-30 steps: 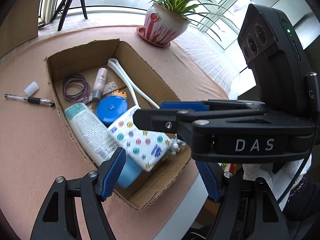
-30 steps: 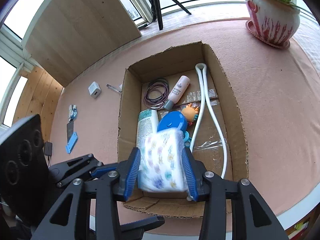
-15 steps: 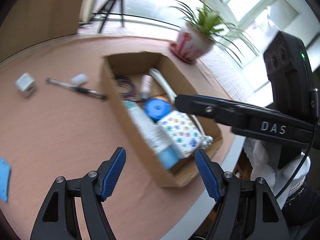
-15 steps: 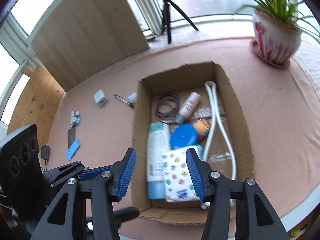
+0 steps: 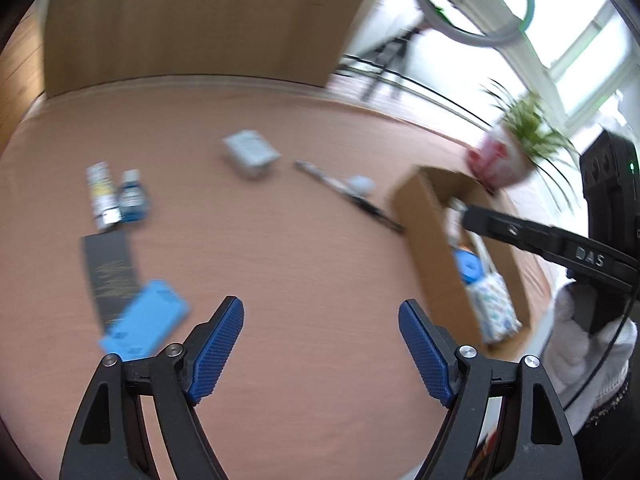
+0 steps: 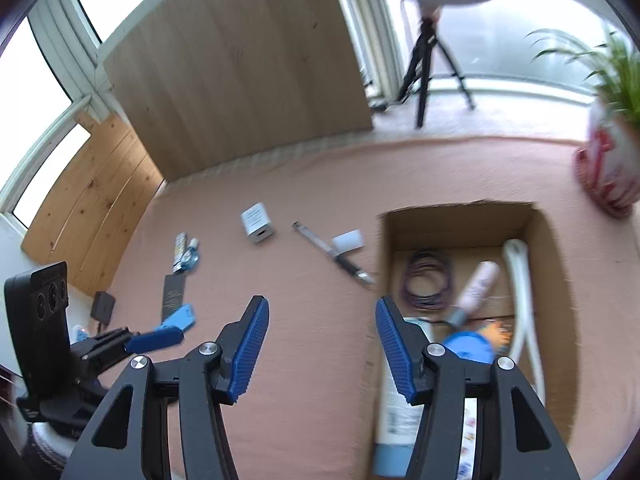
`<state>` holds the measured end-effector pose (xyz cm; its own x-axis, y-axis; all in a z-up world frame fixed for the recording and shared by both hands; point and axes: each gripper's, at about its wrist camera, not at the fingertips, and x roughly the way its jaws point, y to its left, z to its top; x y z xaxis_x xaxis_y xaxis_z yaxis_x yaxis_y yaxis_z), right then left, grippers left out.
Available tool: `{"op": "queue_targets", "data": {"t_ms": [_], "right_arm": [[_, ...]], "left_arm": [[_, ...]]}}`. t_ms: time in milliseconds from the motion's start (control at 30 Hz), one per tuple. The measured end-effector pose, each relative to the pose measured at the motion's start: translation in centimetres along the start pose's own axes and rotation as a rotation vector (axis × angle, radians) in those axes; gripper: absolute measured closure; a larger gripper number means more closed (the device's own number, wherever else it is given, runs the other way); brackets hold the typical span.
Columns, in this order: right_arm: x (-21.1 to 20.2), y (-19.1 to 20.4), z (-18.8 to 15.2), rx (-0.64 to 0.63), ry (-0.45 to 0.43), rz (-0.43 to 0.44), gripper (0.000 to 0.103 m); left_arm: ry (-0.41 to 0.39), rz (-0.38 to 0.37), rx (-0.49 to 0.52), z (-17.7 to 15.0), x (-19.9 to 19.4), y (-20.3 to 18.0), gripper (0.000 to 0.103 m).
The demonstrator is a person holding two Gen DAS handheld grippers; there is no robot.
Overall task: Organize objects
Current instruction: 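Move the right tool toward the pen while the left tool approaches the eye-drop bottle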
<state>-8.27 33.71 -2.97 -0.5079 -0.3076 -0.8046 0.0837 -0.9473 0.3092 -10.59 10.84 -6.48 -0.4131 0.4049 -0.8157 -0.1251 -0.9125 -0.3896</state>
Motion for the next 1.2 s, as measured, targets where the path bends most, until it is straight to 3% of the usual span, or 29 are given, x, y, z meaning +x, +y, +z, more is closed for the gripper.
{"op": "queue_targets", "data": {"t_ms": [167,400,667,1200], "right_arm": [[4.0,0.9,2.3,0.031,0.137,0.066,0.051],[8.9,1.5,4.7,0.024,0.204,0.021,0.052],[14.2,0.9,5.8,0.027,0.310,-0.093,0.055],[16.1,2.1,6.0,-0.025,0.381,-0.204,0.058]], "left_arm": [[-0.006,0.088,-0.111,1.6,-0.7,6.2,0.020],[-0.034,0.139,-0.176,4.6,-0.5,11.5,0.020],[-0.017,0.141,-0.167,7.7,2.2,12.7,0.020],[0.017,0.121,-0.143,9.3,5.1,12.8,0.023]]}}
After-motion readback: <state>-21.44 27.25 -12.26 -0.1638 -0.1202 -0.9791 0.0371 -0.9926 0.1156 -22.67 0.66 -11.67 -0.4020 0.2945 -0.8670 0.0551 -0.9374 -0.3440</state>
